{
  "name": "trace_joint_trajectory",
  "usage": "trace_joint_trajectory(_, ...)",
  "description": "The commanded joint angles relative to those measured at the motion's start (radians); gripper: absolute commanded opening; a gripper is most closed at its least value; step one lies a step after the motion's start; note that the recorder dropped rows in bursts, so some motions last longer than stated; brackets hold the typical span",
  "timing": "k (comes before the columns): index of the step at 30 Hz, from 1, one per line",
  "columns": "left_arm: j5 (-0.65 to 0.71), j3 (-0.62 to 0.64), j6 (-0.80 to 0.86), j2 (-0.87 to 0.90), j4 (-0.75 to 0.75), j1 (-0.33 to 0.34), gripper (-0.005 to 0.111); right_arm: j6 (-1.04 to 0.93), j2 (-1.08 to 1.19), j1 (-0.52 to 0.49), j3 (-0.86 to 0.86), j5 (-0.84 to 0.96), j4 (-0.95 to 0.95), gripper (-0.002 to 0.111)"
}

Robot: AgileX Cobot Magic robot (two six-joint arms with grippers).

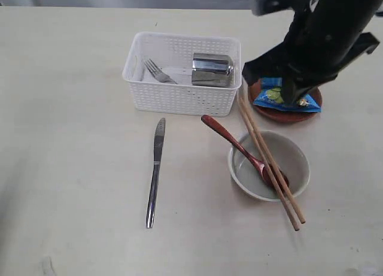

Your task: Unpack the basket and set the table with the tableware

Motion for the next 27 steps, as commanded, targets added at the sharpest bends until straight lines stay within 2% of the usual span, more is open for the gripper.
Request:
trace_joint_trajectory(1,-0.002,0.003,-0.005,-0.003,0.005,0.000,0.000,0.017,-0.104,-0.001,-0.032,-0.016,-0.060,0.000)
trace_joint_trajectory(6,-0.002,0.003,-0.005,-0.003,0.005,0.000,0.000,0.057,-0.253,-0.035,0.007,-0.219,-0.060,0.000)
trace_joint_trajectory(14,-0.002,0.003,-0.005,-0.003,0.005,0.000,0.000,0.085,-0.525,-0.060,0.170,-0.582,-0.053,0.000)
trace_joint_trajectory(18,-0.002,0.003,-0.005,-0.003,0.005,0.000,0.000,0.084,-0.617,-0.060,0.222,-0.649,-0.064,0.000)
trace_joint_trajectory(27,-0.002,0.003,-0.005,-0.003,0.005,0.000,0.000,0.082,-0.786,-0.060,0.231,-0.664,-0.104,0.000)
